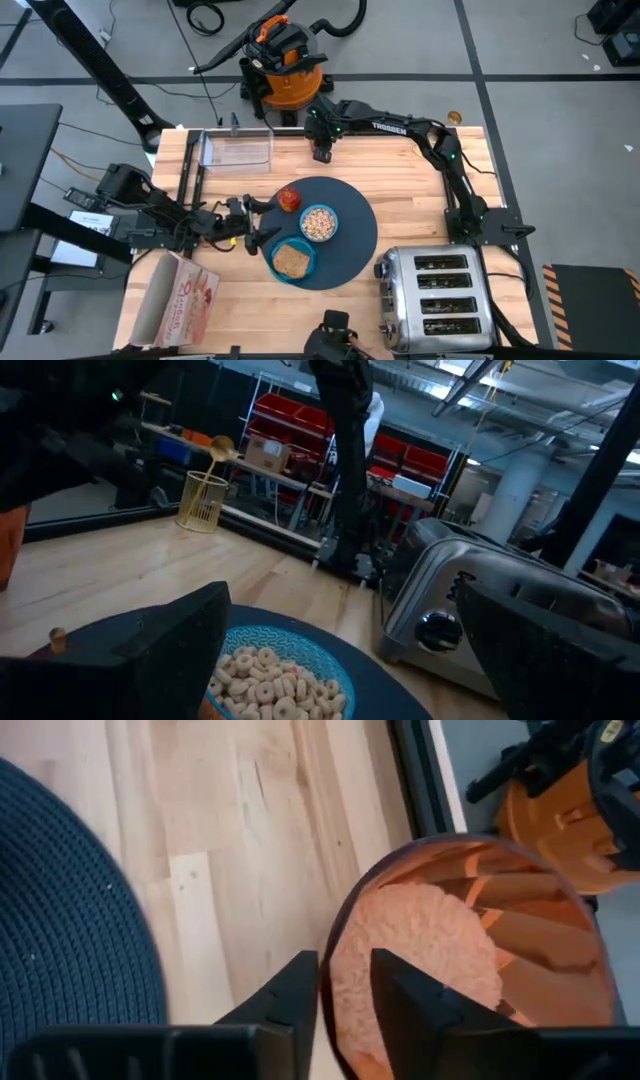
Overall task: Arrange a breakfast setting
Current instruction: Put the cup of rice grain into the top right of the placemat
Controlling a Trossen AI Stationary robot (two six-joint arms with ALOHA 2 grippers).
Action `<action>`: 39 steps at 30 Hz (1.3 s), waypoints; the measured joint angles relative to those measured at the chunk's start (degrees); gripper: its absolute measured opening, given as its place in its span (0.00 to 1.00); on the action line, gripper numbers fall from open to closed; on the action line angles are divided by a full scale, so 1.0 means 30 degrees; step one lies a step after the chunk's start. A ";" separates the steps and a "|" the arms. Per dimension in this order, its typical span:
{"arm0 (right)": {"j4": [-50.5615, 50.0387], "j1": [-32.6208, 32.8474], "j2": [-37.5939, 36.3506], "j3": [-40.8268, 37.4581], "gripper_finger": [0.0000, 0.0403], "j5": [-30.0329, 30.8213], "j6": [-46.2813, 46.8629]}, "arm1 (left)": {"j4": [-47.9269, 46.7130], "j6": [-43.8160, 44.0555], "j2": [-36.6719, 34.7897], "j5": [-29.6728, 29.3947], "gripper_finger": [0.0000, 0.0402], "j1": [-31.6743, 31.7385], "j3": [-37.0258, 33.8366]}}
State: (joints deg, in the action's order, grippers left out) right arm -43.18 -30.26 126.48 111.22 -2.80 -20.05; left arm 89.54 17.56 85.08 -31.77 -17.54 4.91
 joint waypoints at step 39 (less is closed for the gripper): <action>-0.3140 0.7004 -1.1916 -1.0066 0.03 0.0830 0.6591 | -0.0583 0.0422 0.0000 -0.0015 0.99 0.0000 0.0000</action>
State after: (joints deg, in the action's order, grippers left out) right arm -52.60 -9.25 90.73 81.02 -0.31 -0.28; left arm 87.79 18.83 85.08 -31.81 -17.54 4.91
